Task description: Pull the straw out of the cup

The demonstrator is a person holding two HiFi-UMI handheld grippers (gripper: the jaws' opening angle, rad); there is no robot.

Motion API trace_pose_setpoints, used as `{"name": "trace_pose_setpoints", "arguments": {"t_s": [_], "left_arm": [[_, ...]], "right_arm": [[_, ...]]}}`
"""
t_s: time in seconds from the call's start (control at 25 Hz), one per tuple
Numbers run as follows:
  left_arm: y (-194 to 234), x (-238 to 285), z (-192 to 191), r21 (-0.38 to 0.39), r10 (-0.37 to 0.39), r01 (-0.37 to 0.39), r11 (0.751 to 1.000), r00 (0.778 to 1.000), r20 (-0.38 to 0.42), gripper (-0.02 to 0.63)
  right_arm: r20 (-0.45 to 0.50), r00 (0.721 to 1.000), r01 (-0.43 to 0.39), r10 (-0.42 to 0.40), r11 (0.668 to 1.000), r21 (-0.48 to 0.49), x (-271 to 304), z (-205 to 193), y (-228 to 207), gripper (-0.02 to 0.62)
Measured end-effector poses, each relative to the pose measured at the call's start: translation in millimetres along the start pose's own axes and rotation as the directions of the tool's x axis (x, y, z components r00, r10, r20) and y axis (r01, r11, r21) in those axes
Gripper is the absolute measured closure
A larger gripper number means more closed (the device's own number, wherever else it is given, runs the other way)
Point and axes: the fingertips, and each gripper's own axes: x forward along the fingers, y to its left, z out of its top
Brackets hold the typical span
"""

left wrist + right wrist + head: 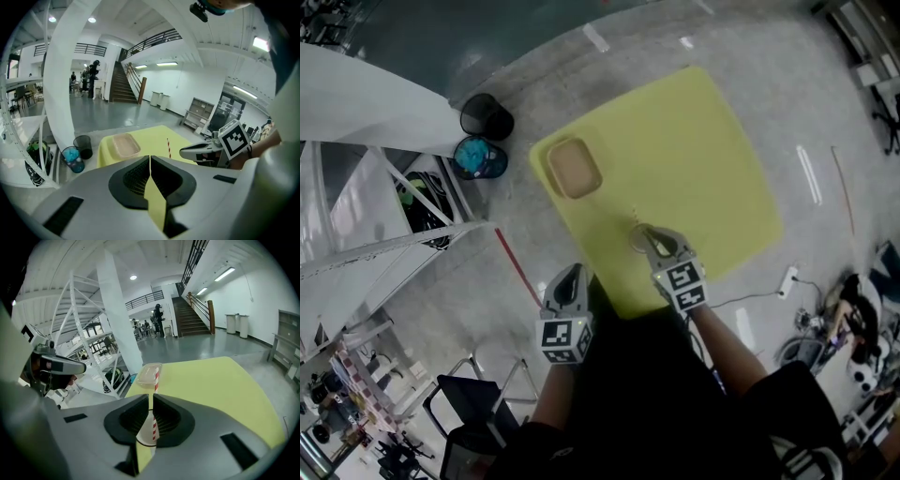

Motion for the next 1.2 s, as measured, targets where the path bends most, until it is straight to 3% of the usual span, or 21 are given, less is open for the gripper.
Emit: {"name": "trace_pose_setpoints", "arguments": {"t_s": [0.44, 1.2], "left_arm": [[17.8, -15.1, -0.1, -0.015, 0.062, -0.061, 0.998, 0.998, 0.001, 0.558], [11.5, -5.8, -0.5, -0.021, 0.05, -0.05, 0.999, 0.999, 0.009, 0.557]], "right_arm": [[-0.025, 1.0, -0.019, 0.02, 1.0, 0.018, 17.4, -3.3, -0.4, 0.514], [-0.06, 0.998, 0.0, 0.002, 0.999, 0.032, 46.0, -13.2, -12.8, 0.499]]}}
